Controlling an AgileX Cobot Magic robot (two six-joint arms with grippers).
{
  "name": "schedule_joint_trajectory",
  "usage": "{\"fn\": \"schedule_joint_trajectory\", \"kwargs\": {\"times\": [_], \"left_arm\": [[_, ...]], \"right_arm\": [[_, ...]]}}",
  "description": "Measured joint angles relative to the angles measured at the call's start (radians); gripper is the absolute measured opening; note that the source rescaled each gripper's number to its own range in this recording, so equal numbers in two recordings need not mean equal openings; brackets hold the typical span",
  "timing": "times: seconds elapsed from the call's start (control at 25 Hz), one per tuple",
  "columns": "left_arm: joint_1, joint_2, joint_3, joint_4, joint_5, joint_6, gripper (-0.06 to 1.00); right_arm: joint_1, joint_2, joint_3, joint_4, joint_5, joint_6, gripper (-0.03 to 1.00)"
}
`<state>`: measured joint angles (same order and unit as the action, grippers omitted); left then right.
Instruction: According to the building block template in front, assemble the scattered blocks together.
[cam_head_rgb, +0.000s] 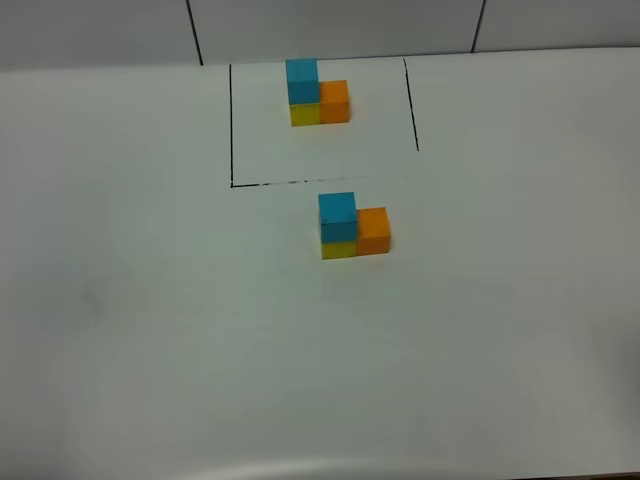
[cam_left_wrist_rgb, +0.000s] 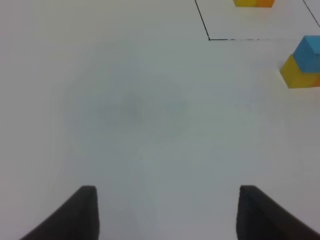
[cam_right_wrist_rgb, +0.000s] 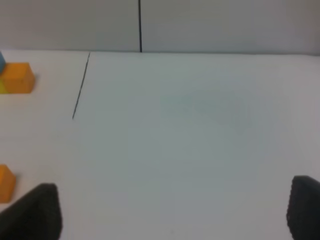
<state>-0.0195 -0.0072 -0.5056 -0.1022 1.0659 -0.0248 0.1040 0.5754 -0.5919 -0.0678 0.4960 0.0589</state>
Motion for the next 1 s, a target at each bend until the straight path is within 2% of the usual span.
{"fn": "schedule_joint_trajectory", "kwargs": {"times": [0.16, 0.44, 0.72, 1.0], "left_arm": [[0.0, 0.0, 0.0, 0.0, 0.0, 0.0, 0.29], [0.0, 0.0, 0.0, 0.0, 0.0, 0.0, 0.29], [0.0, 0.0, 0.0, 0.0, 0.0, 0.0, 0.29], [0.0, 0.0, 0.0, 0.0, 0.0, 0.0, 0.29]], "right_arm": [[-0.038, -0.174, 0.061, 0.0, 0.086, 0.001, 0.94], [-0.044, -0.434, 0.118, 0.001, 0.299, 0.001, 0.94], [-0.044, -0.569, 0.095, 0.006, 0.382, 0.025, 0.94], [-0.044, -0.58, 0.081, 0.012, 0.433, 0.042, 0.93]]}}
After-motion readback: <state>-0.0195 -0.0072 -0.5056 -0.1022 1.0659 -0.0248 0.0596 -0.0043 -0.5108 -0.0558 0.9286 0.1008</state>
